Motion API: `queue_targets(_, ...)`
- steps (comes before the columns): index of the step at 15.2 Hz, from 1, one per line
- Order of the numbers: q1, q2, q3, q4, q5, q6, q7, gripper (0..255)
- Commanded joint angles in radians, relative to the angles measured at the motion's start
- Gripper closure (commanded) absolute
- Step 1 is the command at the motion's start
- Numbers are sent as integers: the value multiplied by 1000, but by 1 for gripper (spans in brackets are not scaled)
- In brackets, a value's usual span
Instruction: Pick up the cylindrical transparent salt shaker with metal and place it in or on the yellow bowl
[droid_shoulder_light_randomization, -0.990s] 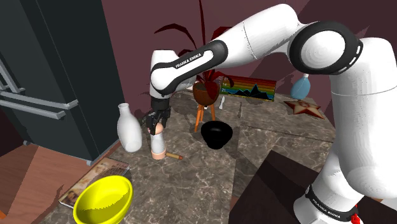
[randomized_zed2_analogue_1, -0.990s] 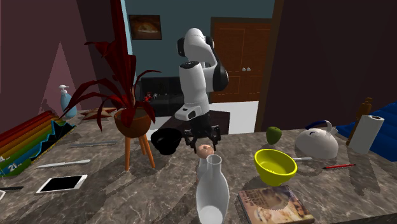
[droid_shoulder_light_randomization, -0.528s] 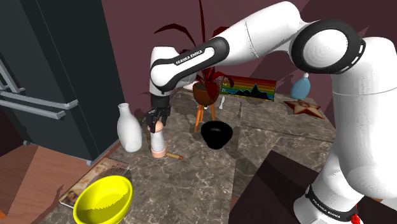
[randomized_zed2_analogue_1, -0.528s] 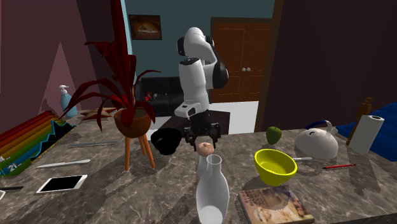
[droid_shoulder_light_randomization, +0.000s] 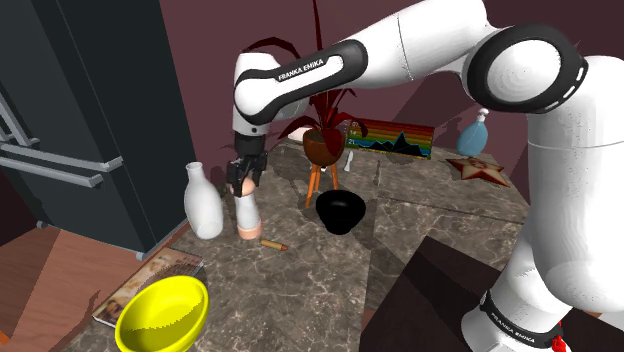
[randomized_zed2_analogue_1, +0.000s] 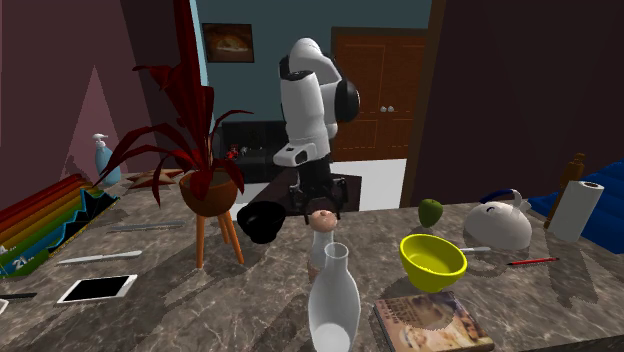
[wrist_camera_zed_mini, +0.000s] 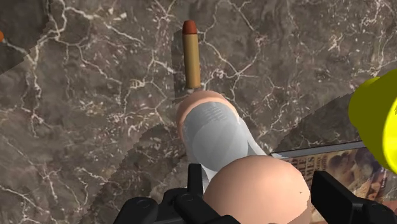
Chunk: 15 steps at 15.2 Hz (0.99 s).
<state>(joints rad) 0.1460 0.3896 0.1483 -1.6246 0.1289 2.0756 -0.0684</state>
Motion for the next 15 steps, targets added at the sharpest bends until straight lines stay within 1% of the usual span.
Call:
queue_targets(1, -1, -8, 0, 17, 0, -25, 3, 255)
queue_targets(15, -1, -38, 1, 161, -5, -197, 27, 255)
